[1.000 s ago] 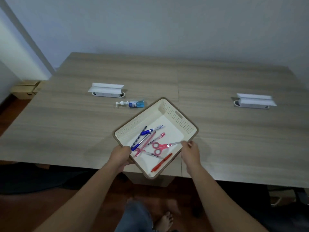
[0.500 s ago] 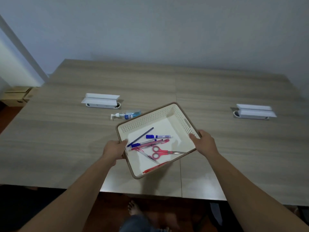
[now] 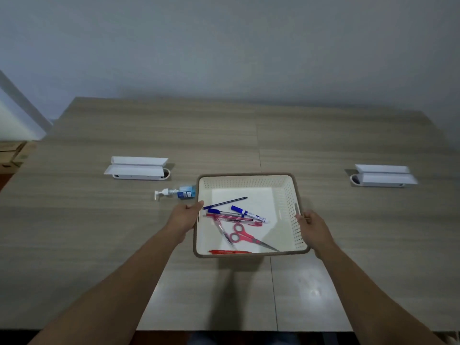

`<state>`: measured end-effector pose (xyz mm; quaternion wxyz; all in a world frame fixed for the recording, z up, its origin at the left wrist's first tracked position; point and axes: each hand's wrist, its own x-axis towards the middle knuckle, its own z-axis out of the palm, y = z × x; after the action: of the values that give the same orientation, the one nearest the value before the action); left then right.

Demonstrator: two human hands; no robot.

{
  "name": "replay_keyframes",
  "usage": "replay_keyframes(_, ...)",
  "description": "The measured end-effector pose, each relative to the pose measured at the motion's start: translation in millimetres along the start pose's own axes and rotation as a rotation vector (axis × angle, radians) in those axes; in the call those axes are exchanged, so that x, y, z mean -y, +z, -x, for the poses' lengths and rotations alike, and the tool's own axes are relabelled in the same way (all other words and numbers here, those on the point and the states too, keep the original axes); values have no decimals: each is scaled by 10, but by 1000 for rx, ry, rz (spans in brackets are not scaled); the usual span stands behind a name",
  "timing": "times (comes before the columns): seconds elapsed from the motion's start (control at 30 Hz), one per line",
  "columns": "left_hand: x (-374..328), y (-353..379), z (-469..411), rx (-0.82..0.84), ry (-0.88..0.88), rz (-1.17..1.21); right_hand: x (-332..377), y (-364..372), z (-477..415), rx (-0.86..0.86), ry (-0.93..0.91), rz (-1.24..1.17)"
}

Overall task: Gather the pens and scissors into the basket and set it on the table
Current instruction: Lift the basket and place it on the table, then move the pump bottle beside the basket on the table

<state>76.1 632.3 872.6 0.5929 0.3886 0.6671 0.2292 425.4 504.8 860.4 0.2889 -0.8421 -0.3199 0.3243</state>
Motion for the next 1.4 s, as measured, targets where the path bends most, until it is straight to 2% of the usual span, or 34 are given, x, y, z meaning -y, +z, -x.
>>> replay_keyframes(0.27,-252,338,-179,107,-60,22,41,-49,-466,21,90,-78)
replay_keyframes(0.53,-299,532,-525,116,-134,18,112,73,-944,96,99,65)
replay_keyframes(0.8,-338,695,-938,140,-212,53,162,225,-1303,125,161,111)
replay_keyframes(1.0,-329,767,-1264,149,-242,52,144,328,-1522,159,125,255)
replay_keyframes(1.13,-303,718,-1446,161,-236,77,128,438,-1656,189,152,316)
replay_keyframes(1.27,-246,436,-1640,213,-265,136,229,606,-1707,127,183,381)
replay_keyframes(1.33,-172,182,-1745,212,-343,106,375,731,-1681,73,137,503)
replay_keyframes(1.4,-59,-90,-1843,197,-457,74,597,869,-1609,63,0,544)
